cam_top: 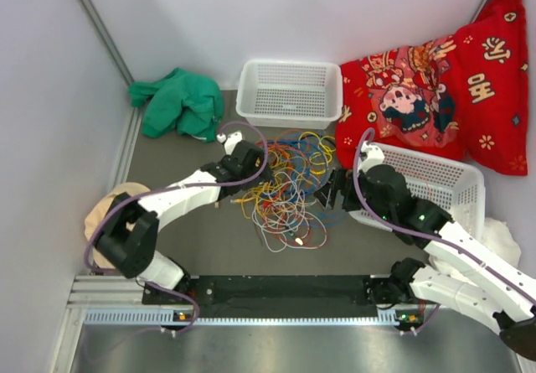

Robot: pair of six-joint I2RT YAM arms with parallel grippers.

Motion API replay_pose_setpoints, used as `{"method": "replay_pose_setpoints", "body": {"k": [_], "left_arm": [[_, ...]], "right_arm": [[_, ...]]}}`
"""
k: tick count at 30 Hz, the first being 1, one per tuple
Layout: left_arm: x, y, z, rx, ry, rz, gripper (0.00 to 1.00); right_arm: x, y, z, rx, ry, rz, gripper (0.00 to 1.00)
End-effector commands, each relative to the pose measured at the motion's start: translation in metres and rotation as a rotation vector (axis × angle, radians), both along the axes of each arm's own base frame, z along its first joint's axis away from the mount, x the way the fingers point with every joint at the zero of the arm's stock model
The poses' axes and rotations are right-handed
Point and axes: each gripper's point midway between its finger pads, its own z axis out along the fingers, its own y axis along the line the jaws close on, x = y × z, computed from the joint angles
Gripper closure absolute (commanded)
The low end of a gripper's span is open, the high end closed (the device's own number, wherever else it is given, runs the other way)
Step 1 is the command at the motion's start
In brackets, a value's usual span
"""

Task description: Untangle the cables

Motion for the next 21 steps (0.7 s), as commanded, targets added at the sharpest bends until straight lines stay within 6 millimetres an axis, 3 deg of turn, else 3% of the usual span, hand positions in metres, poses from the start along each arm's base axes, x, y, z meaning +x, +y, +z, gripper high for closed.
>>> {"method": "replay_pose_setpoints", "body": {"k": [1,2,4,7,8,9,11,12,14,15,17,18,20,21], "left_arm": [[0.043,-0.002,-0.007,-0.082,-0.032,0.141,0.05],[0.047,-0.001,-0.009,-0.09,-0.022,0.147,0.09],[0.056,0.005,-0.005,-0.104,-0.046,0.159,0.48],[0.069,0.009,0.026,-0.117,-0.14,0.137,1.0],[0.066,0.015,0.03,-0.091,-0.133,0.135,1.0],[0.071,0.014,0.058,-0.103,-0.182,0.128,1.0],[0.07,0.016,0.087,-0.087,-0.224,0.084,1.0],[0.065,0.012,0.123,-0.129,-0.275,0.042,1.0],[0.055,0.006,0.163,-0.161,-0.351,-0.046,1.0],[0.046,0.005,0.204,-0.215,-0.433,-0.078,1.0],[0.029,-0.005,0.244,-0.295,-0.504,-0.17,1.0],[0.019,-0.003,0.273,-0.331,-0.555,-0.19,1.0],[0.004,-0.008,0.287,-0.361,-0.532,-0.25,1.0],[-0.002,-0.009,0.304,-0.376,-0.553,-0.267,1.0]], "right_arm": [[0.003,-0.001,0.022,0.016,-0.052,-0.009,0.07],[0.003,-0.001,0.022,0.017,-0.049,-0.009,0.07],[0.001,-0.002,0.021,0.015,-0.045,-0.009,0.07],[0.0,-0.006,0.02,0.016,-0.052,-0.016,0.07],[0.0,-0.006,0.021,0.017,-0.055,-0.018,0.08],[0.0,-0.006,0.021,0.018,-0.056,-0.015,0.08],[-0.001,-0.005,0.025,0.032,-0.065,-0.009,0.08],[-0.002,-0.004,0.026,0.037,-0.066,-0.002,0.08],[-0.002,-0.001,0.031,0.052,-0.082,0.015,0.09],[-0.004,0.002,0.033,0.061,-0.084,0.031,0.09],[-0.003,0.006,0.043,0.086,-0.107,0.049,0.09],[-0.006,0.011,0.046,0.103,-0.11,0.074,0.09],[-0.005,0.019,0.063,0.145,-0.15,0.104,0.09],[-0.009,0.023,0.071,0.173,-0.16,0.134,0.1]]}}
